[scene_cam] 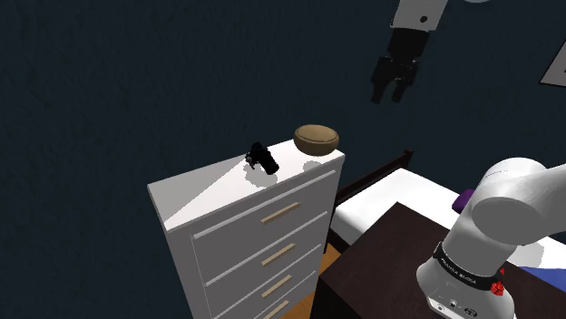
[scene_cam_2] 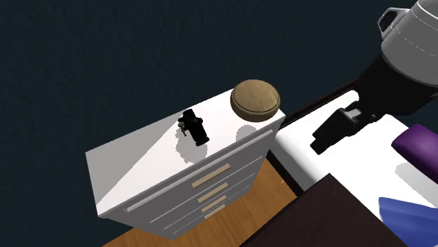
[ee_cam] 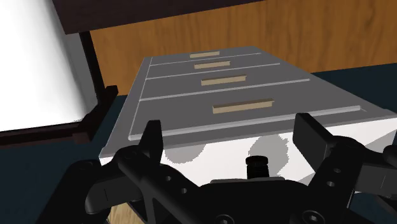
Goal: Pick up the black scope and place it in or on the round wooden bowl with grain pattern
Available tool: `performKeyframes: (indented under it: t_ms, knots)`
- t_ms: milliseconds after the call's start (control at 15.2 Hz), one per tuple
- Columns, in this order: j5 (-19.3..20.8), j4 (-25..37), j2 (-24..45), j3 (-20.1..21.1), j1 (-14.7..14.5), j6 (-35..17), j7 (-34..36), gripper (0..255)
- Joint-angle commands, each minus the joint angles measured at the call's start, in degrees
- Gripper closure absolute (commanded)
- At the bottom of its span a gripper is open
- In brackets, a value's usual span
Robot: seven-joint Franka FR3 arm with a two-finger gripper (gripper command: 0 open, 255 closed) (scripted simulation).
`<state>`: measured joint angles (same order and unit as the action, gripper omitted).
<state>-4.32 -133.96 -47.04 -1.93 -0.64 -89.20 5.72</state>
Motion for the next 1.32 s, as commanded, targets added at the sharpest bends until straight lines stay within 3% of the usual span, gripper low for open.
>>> performKeyframes:
  t_ms: [0, 594, 1254]
  knots:
    - [0.00, 0.00, 0.00, 0.00, 0.00, 0.00, 0.00, 0]
    - [-1.85, 2.28, 16.91, 2.22, -1.13, -14.27, 1.54, 0]
    - [-2.67, 12.18, 38.23, 4.08, -2.13, -25.31, 3.27, 0]
